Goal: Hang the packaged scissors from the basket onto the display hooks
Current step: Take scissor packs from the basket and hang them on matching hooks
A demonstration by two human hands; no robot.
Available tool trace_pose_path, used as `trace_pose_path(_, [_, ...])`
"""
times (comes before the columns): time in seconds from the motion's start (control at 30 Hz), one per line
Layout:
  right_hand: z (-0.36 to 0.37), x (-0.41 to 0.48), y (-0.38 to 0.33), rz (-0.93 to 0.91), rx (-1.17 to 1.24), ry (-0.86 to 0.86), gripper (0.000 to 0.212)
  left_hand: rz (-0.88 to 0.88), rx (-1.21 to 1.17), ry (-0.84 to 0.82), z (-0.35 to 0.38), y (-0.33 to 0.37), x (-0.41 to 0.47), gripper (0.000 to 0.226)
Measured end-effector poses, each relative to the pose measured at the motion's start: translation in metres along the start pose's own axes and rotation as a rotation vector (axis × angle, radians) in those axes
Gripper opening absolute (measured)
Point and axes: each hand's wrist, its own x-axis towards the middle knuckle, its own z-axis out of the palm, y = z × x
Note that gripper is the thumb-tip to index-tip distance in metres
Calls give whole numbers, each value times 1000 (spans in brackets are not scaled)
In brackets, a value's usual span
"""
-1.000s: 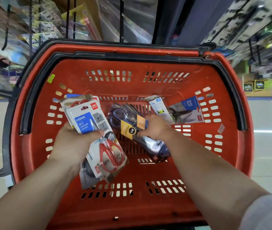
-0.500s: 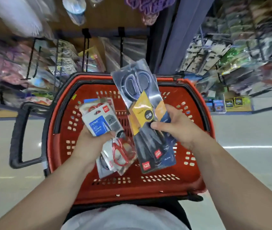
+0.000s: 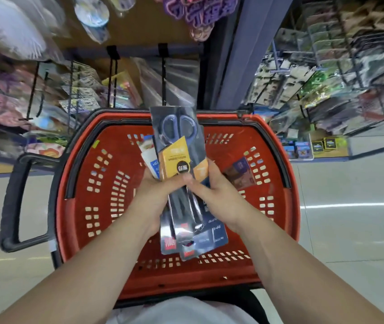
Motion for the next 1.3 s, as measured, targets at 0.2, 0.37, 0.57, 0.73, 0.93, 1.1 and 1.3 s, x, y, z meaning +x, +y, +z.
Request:
trace_pose_path(0.2, [2,6,17,70,-12,-49,49,-27,41,-10,-20,-11,12,64])
trace_pose_path(0.37, [3,22,36,96,-102,-138,62,-36,90,-13,-39,-24,25,66])
trace_pose_path(0.57, [-3,39,48,131,-17,-102,71,-16,169,-55,-43,-25,44,72])
trace_pose_path(0.73, [-20,38,57,179,95,-5,54,-6,189,-78,-38,-26,42,71])
trace_pose_path(0.93, [-46,33,79,227,-556,656,61,-1,220,-19,-44,-25,28,51])
trace_pose_path(1.1, [-52,41,91,369,-782,565,70,19,209,9,-51,-26,16,50])
trace_pose_path(1.3, [-60,63,102,465,-894,513,17,43,158,49,-56,-26,4,51])
